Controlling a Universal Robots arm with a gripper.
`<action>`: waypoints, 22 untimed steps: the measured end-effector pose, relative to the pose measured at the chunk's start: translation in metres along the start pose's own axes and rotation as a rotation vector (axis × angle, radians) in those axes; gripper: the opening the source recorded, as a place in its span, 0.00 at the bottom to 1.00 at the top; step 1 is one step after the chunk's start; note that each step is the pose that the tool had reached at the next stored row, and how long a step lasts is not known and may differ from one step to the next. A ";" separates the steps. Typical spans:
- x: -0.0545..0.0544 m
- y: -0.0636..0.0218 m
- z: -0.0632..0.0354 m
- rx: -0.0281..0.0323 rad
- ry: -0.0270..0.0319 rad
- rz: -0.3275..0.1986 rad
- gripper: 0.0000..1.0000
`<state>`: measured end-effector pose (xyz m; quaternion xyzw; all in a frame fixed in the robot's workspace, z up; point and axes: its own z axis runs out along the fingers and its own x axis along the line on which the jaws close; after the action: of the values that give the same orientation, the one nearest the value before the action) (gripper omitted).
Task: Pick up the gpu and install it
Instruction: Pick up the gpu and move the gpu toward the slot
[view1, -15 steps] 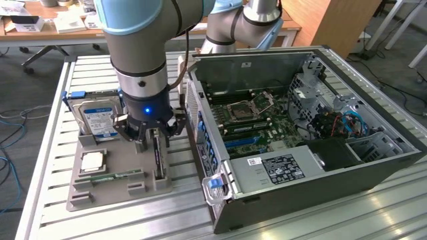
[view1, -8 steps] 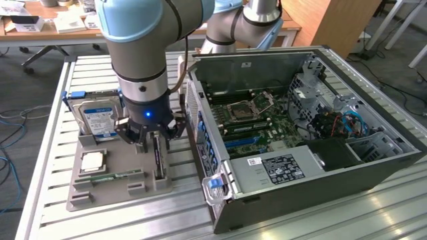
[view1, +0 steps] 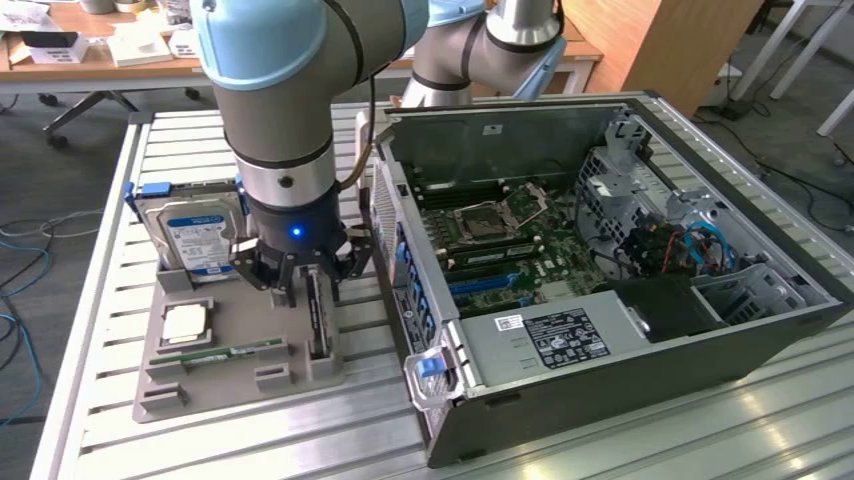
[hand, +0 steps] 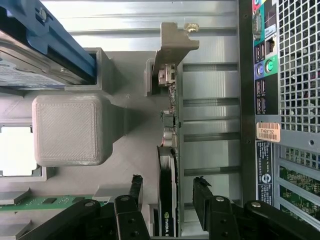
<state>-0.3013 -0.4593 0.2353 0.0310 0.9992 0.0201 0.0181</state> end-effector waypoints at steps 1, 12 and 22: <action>0.000 0.0000 0.0006 0.0000 0.0000 0.000 0.53; 0.000 -0.0001 0.0028 0.0003 0.0004 0.000 0.53; 0.000 -0.0002 0.0040 0.0002 0.0003 0.000 0.53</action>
<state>-0.3012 -0.4593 0.2313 0.0310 0.9992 0.0200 0.0179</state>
